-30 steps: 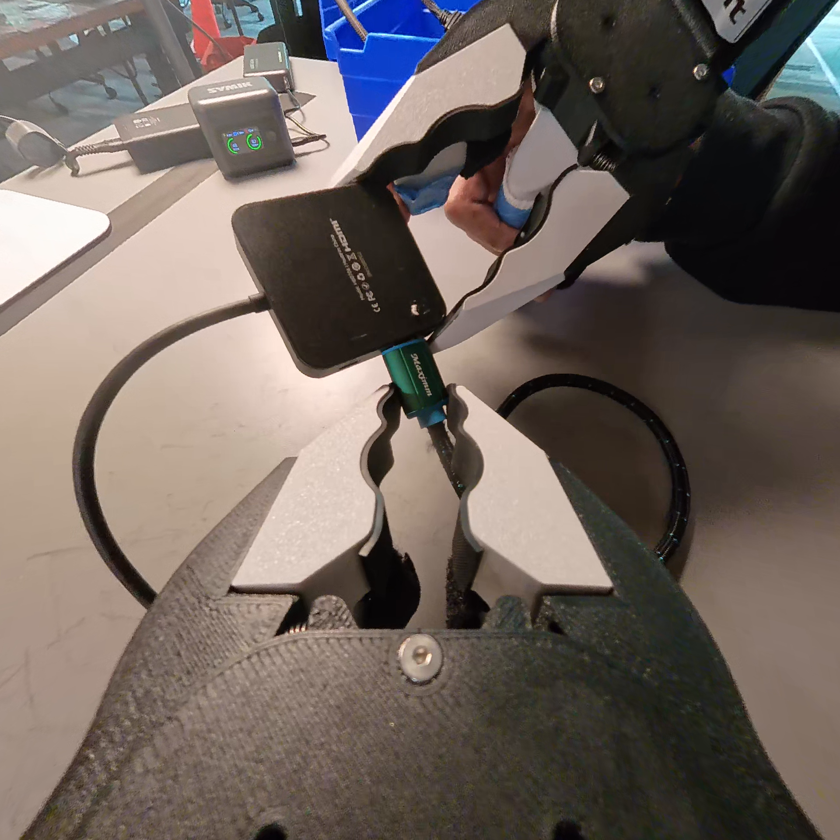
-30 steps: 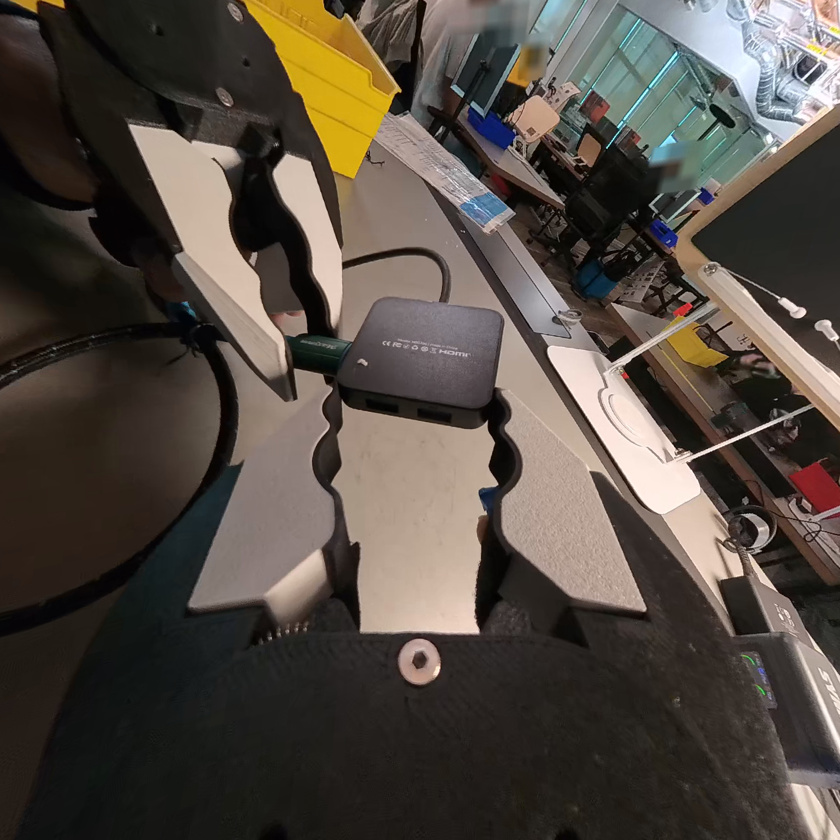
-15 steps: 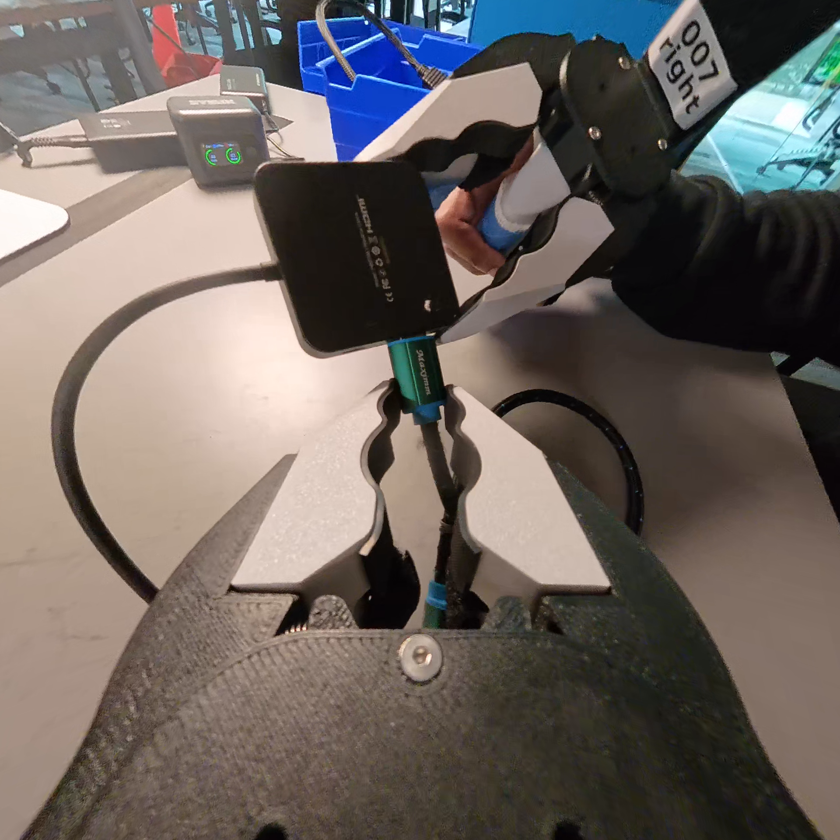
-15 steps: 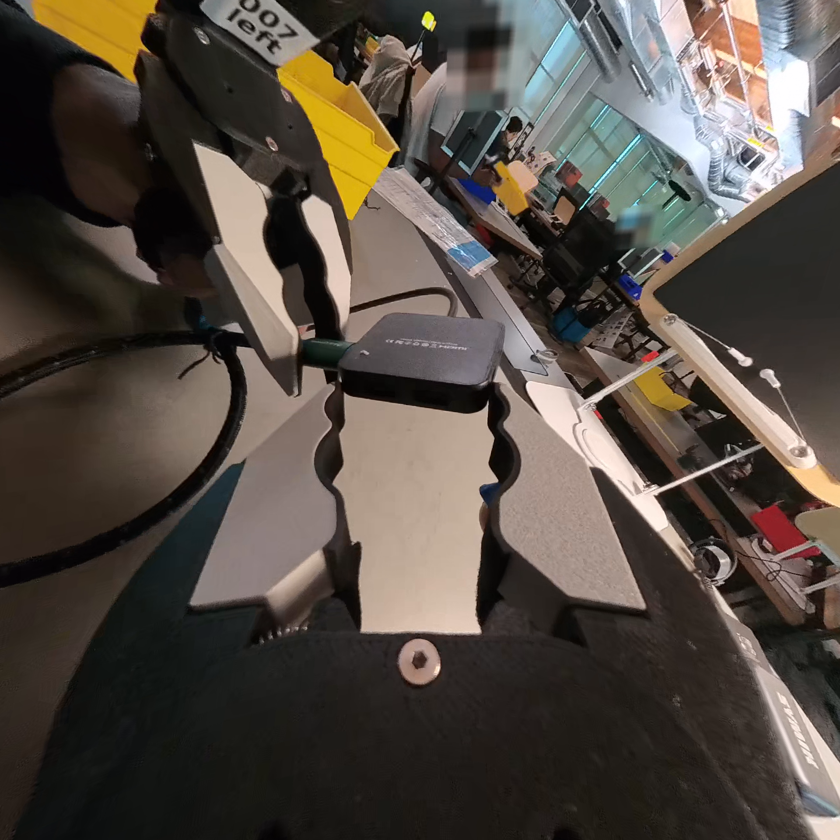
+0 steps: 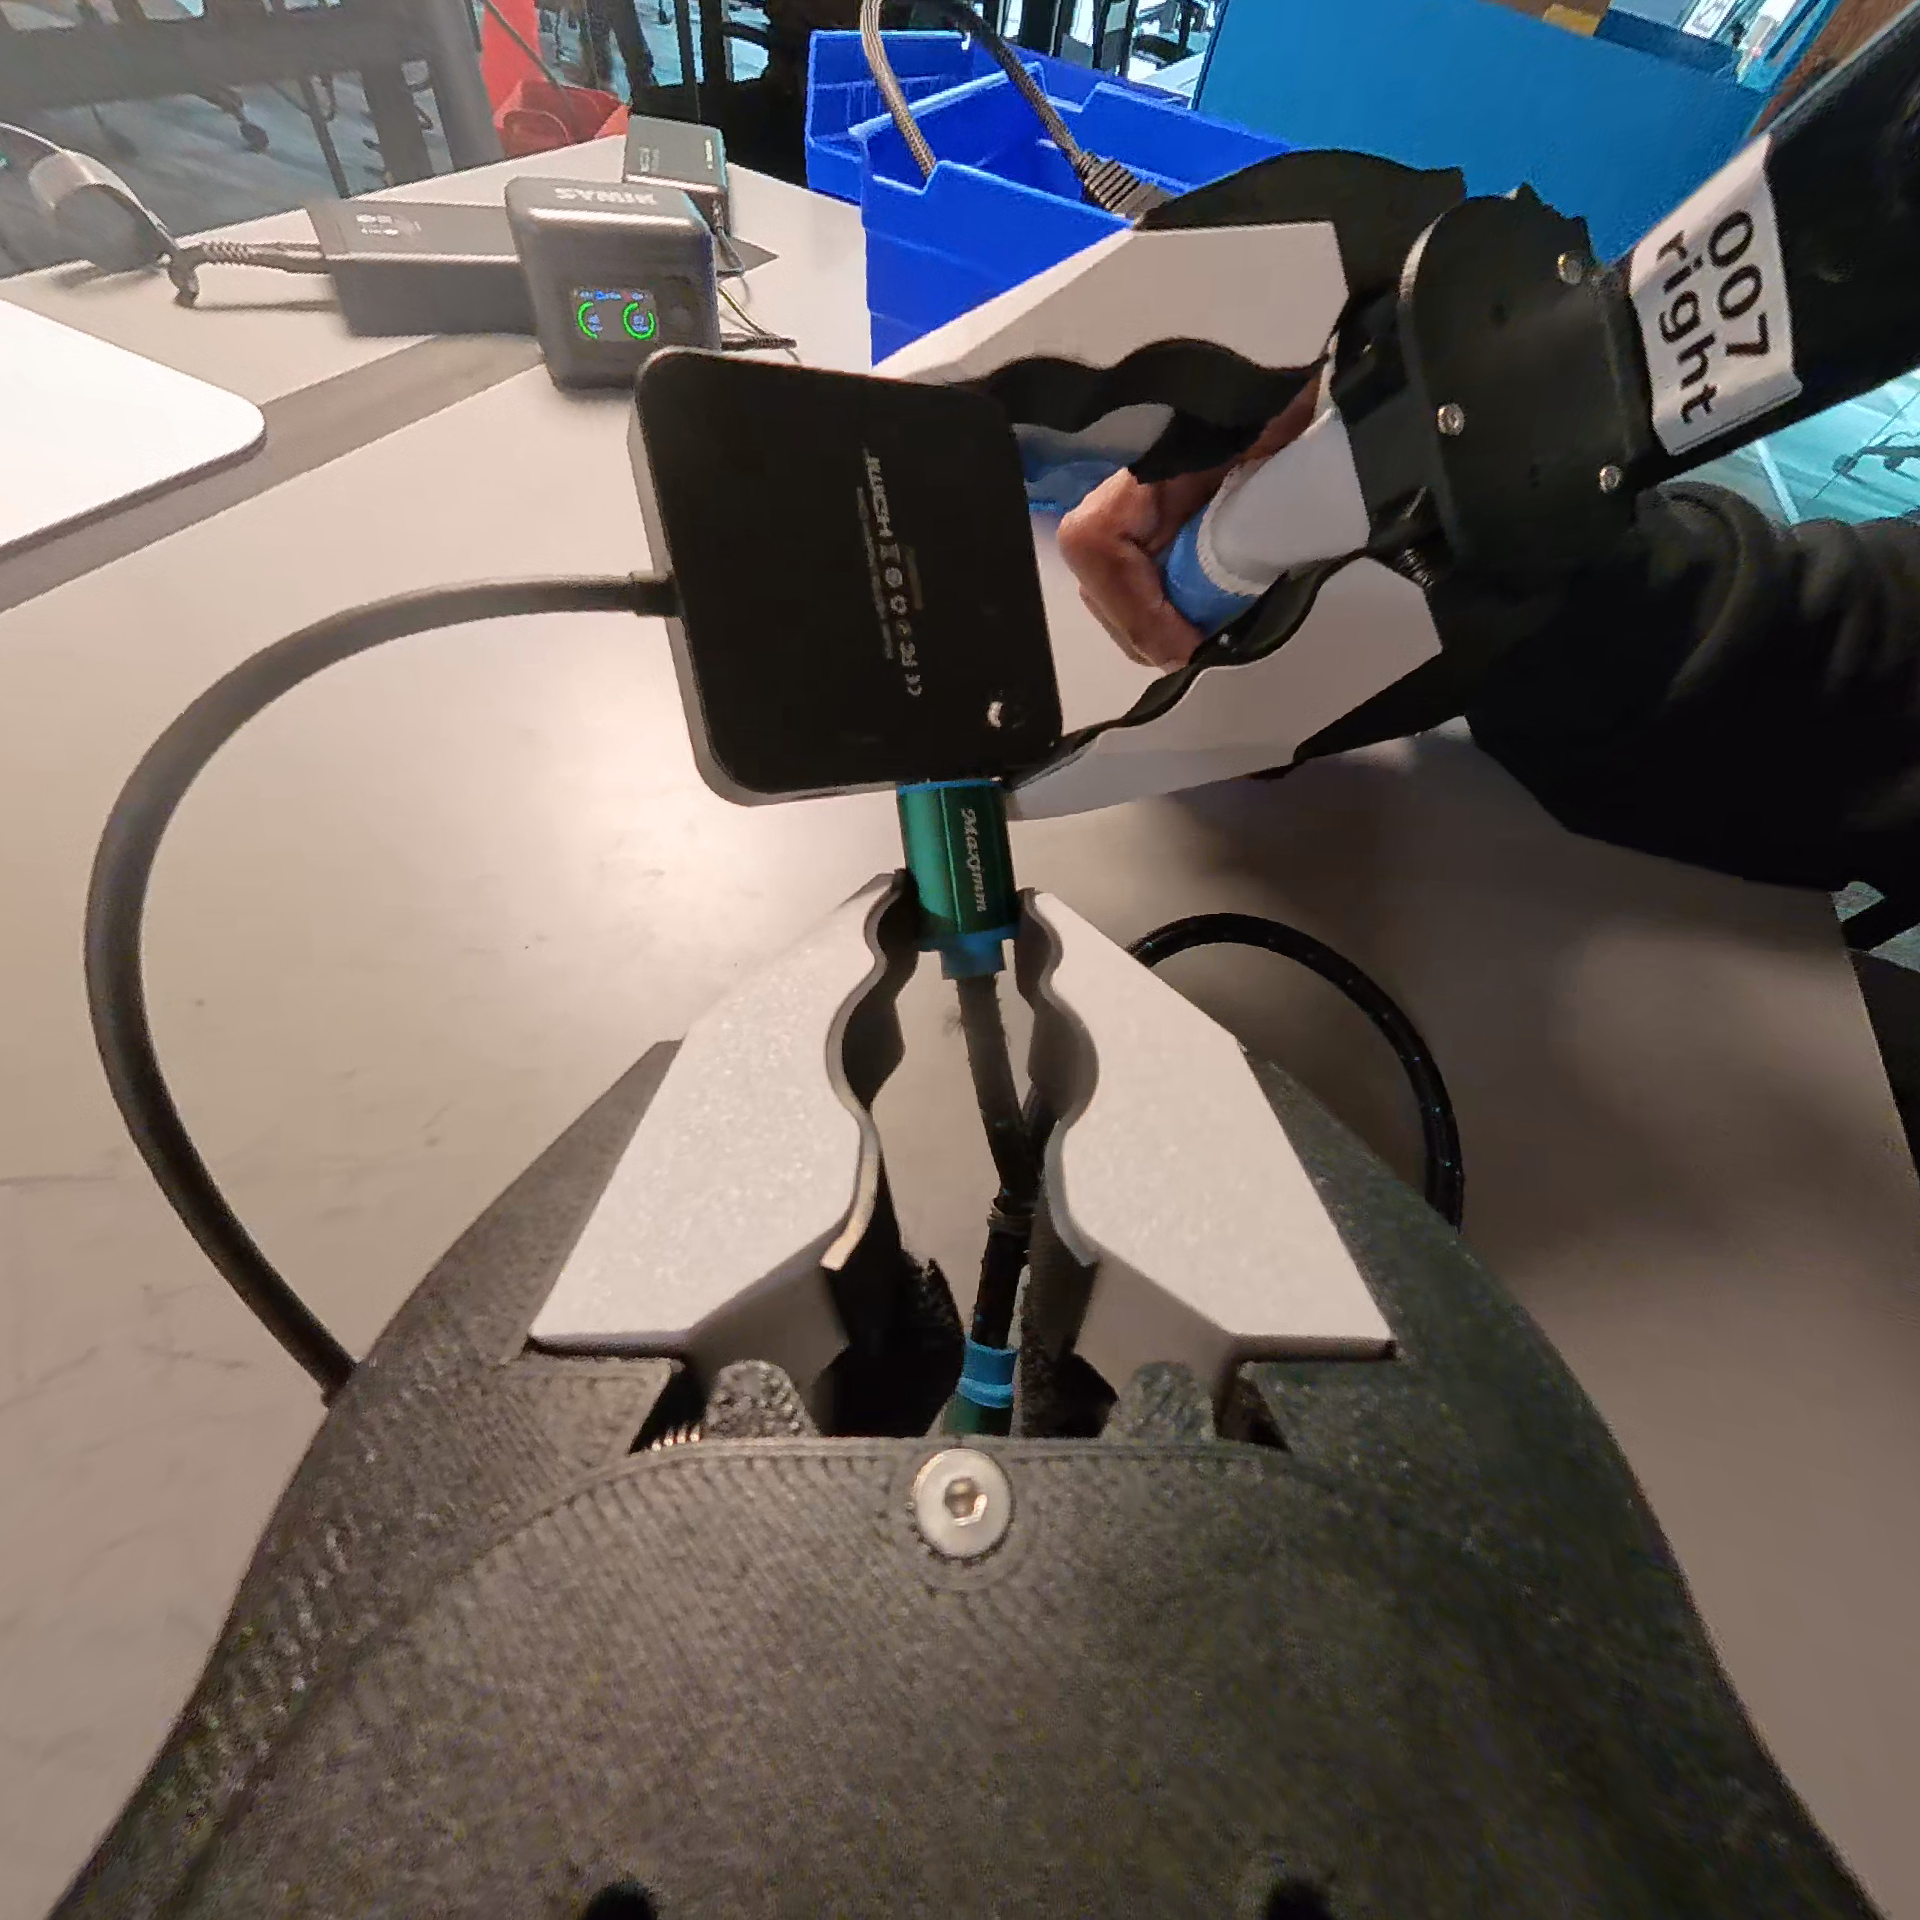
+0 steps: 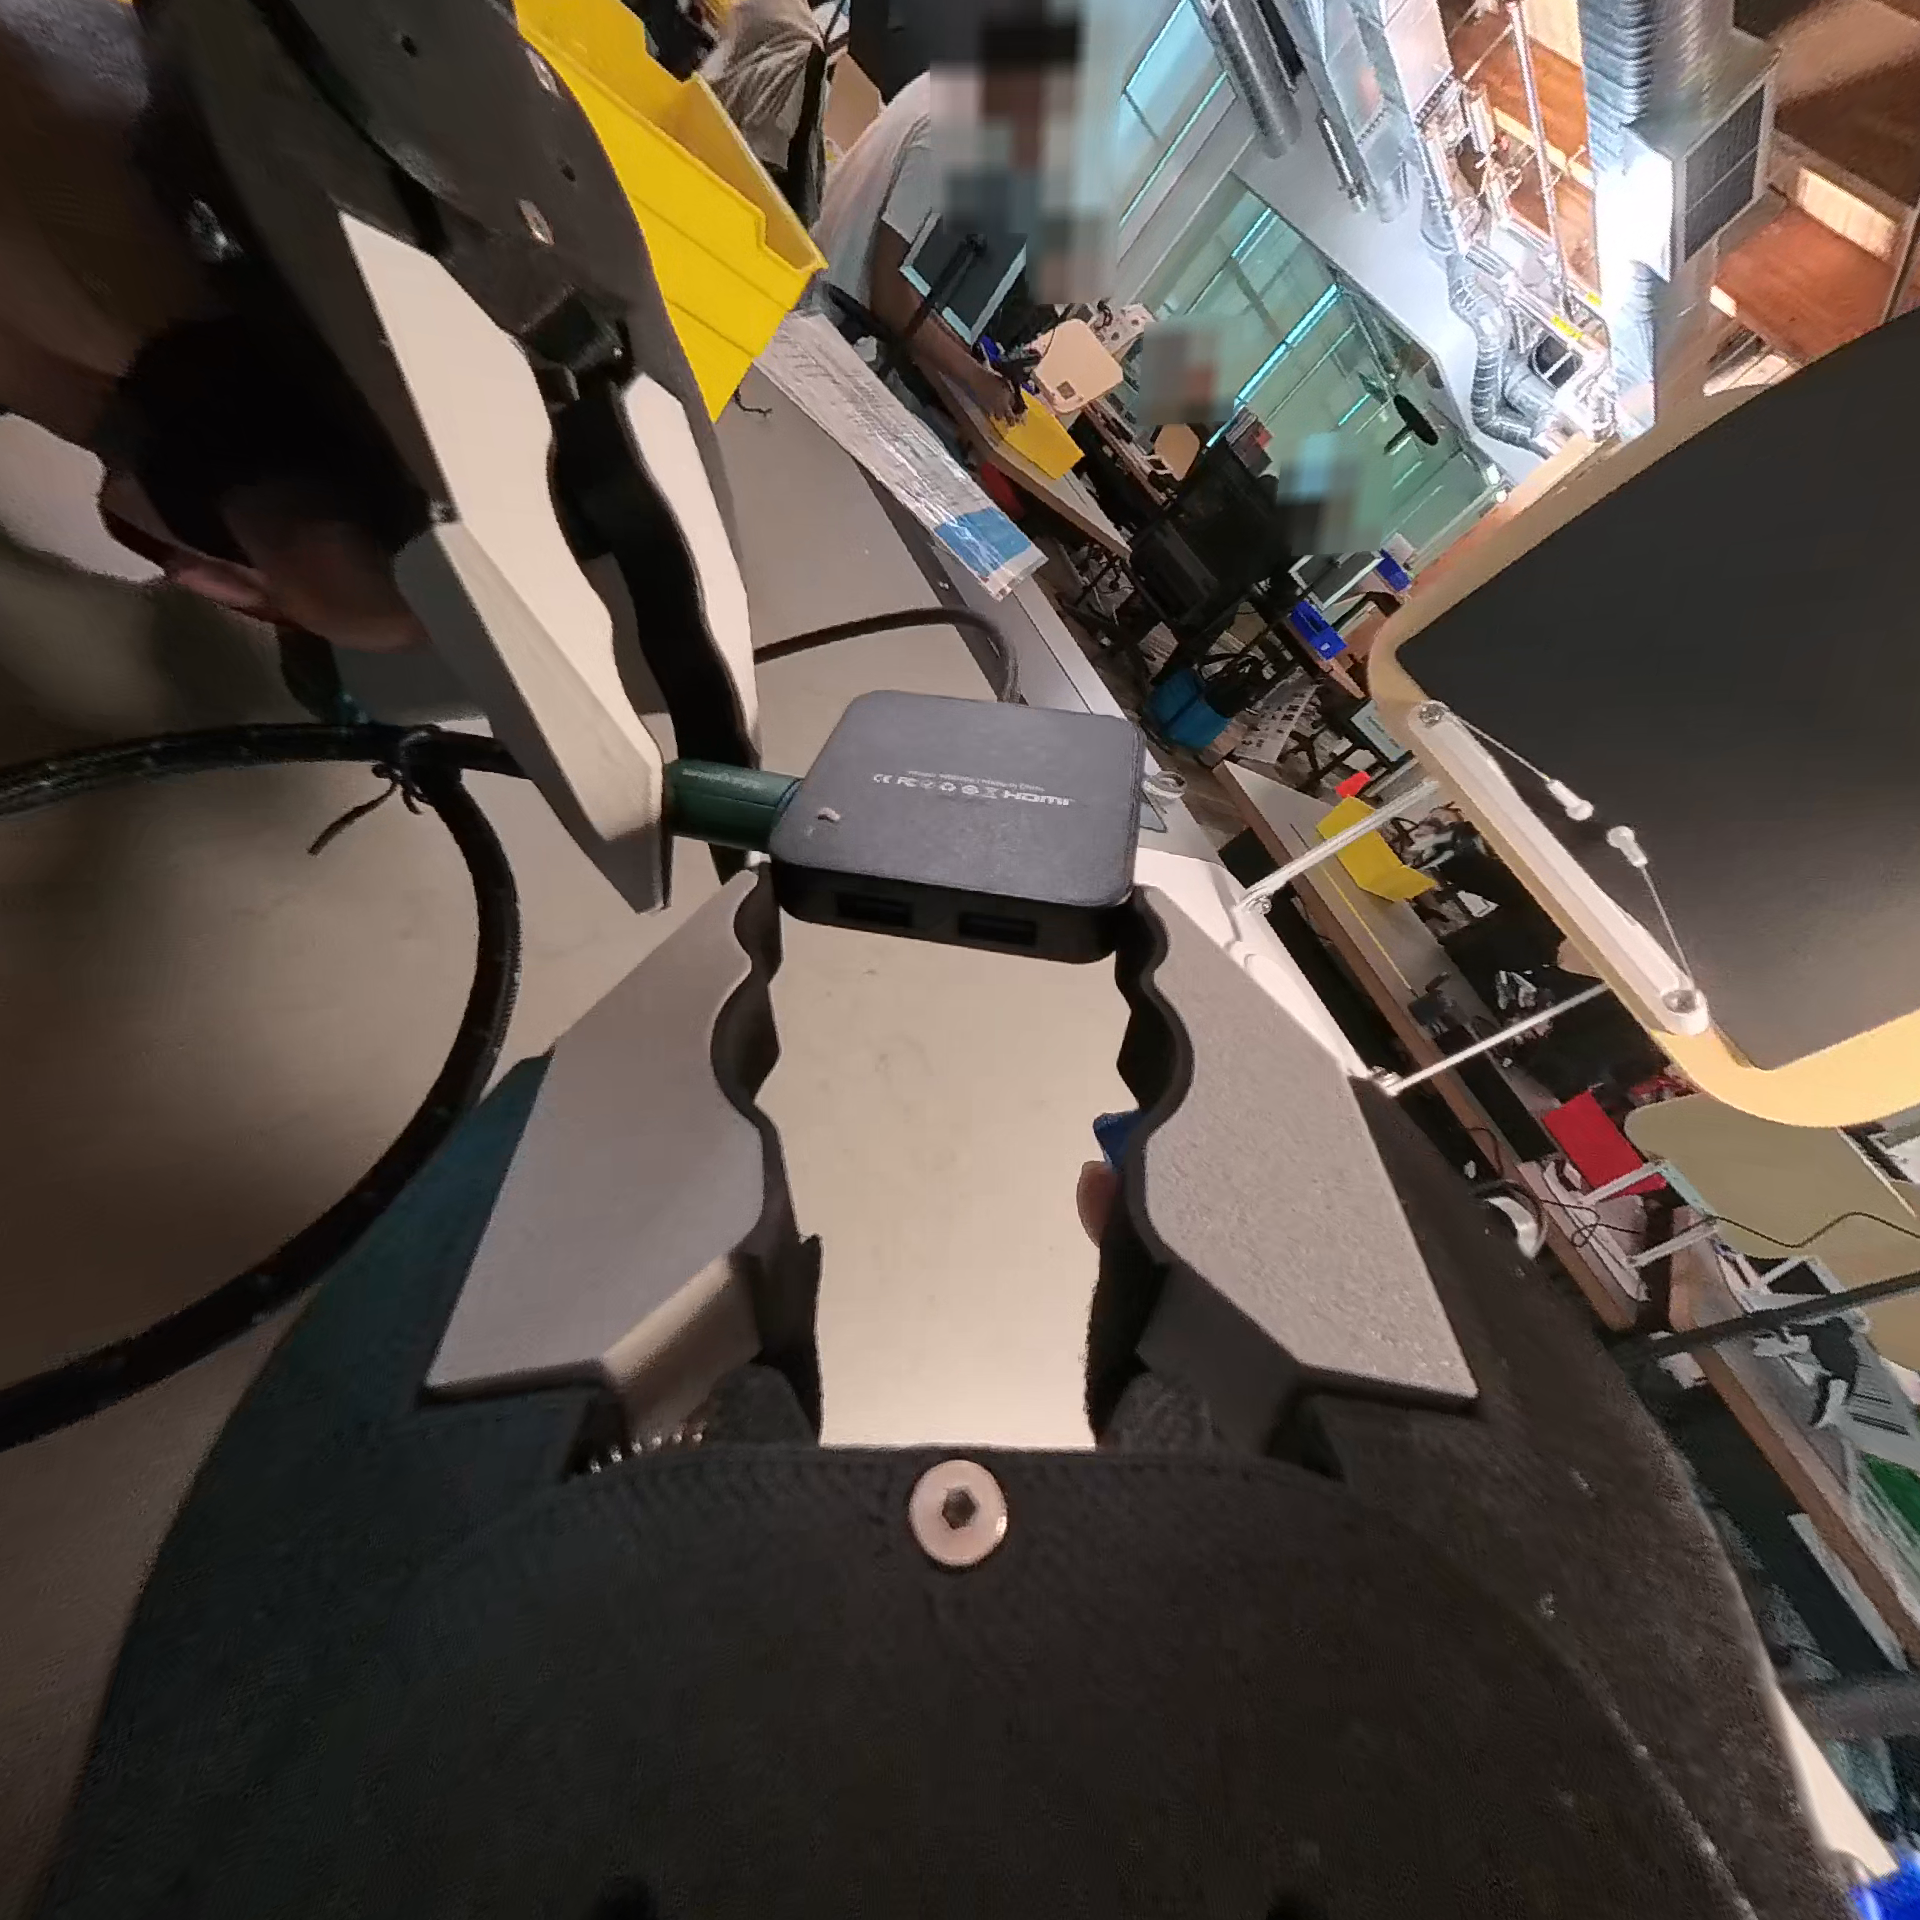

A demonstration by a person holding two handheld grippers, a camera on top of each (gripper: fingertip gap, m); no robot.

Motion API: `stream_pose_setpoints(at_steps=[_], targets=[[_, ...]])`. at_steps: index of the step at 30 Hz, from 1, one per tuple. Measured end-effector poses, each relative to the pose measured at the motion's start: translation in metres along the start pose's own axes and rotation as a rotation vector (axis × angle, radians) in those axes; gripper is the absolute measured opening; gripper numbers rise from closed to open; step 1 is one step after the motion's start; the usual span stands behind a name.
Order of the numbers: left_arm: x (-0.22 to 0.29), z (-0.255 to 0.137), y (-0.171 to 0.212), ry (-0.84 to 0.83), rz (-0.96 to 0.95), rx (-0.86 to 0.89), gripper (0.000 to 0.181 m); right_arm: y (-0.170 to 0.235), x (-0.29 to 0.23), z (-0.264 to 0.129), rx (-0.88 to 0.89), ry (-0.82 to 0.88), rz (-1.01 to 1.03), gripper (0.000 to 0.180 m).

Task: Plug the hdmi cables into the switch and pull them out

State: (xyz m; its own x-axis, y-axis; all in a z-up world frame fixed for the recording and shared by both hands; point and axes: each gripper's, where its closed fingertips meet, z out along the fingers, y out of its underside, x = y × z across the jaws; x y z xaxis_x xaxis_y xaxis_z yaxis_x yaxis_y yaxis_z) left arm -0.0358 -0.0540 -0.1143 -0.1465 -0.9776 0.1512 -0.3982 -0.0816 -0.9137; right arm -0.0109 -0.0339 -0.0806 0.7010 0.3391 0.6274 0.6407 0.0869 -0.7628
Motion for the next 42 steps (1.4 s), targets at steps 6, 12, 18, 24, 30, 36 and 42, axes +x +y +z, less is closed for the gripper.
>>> stream_pose_setpoints(at_steps=[6,12,18,24,30,36,42], targets=[[-0.002,-0.001,-0.001,-0.018,-0.008,0.011,0.014,0.0,0.001,0.002,-0.02,0.037,-0.034,0.068],[-0.005,-0.001,-0.001,-0.04,-0.023,0.018,0.014,0.001,0.0,0.004,-0.028,0.04,0.006,0.069],[0.002,-0.003,-0.003,0.0,0.042,-0.003,0.018,-0.013,-0.001,-0.01,0.115,-0.091,0.179,0.068],[0.003,-0.007,0.007,0.059,0.052,-0.079,0.019,-0.009,-0.005,-0.015,0.077,-0.11,0.018,0.063],[0.005,-0.007,0.016,0.088,0.075,-0.134,0.019,-0.003,-0.012,-0.014,0.044,-0.13,-0.029,0.059],[-0.002,-0.004,0.012,0.021,0.046,-0.104,0.018,-0.002,-0.008,-0.009,0.035,-0.086,0.03,0.059],[-0.005,0.0,0.013,-0.034,0.017,-0.091,0.016,0.002,-0.008,0.0,-0.007,-0.038,0.038,0.065]])
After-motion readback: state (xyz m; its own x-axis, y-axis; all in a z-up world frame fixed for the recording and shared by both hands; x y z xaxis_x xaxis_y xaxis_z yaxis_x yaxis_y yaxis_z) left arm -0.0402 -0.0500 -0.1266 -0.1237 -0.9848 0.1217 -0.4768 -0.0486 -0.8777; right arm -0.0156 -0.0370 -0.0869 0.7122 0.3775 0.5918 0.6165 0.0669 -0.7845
